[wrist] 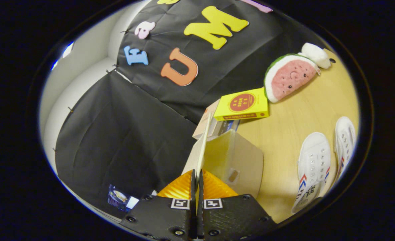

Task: Open the storage box then place both shoes into the box .Put the left shoe in first, then the right shoe, with the right side of both shoes facing outward in a uniform manner.

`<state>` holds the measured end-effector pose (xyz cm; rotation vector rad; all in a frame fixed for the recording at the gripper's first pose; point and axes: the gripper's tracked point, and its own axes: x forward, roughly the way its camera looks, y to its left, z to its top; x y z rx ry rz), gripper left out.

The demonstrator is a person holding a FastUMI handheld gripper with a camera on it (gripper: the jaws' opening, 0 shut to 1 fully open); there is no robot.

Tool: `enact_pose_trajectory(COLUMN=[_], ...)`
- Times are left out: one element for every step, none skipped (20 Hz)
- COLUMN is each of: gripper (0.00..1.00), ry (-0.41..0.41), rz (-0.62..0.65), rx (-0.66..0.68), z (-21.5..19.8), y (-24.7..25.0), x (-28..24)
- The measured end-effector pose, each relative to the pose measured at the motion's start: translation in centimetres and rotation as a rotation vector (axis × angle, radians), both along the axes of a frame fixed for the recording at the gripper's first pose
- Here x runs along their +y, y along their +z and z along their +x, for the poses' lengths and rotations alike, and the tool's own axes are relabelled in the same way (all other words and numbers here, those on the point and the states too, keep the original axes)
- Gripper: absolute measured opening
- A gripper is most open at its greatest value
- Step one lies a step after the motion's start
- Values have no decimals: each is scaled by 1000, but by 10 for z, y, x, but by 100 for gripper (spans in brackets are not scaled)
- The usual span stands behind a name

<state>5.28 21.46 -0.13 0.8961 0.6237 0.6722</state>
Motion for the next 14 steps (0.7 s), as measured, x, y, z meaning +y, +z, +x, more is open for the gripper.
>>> enact_pose_trajectory(gripper=[1, 1, 1, 1, 1, 1, 1, 1, 1, 1, 1, 1, 1, 1], ry=[5, 12, 21, 33, 43, 56, 67, 76, 84, 91, 100, 109, 117, 126], rz=[-3, -15, -35, -54, -62, -68, -72, -80, -93, -107, -119, -130, -140, -150], rx=[-19, -39, -62, -85, -106, -125, -143, -162, -182, -200, -213, -222, -227, -231], z=[1, 1, 1, 1, 3, 4, 2, 1, 2, 1, 2, 3, 4, 5], y=[14, 26, 37, 48, 60, 72, 81, 90, 98, 105, 111, 114, 117, 121], x=[5, 13, 22, 33, 44, 57, 69, 84, 98, 112, 126, 141, 156, 171])
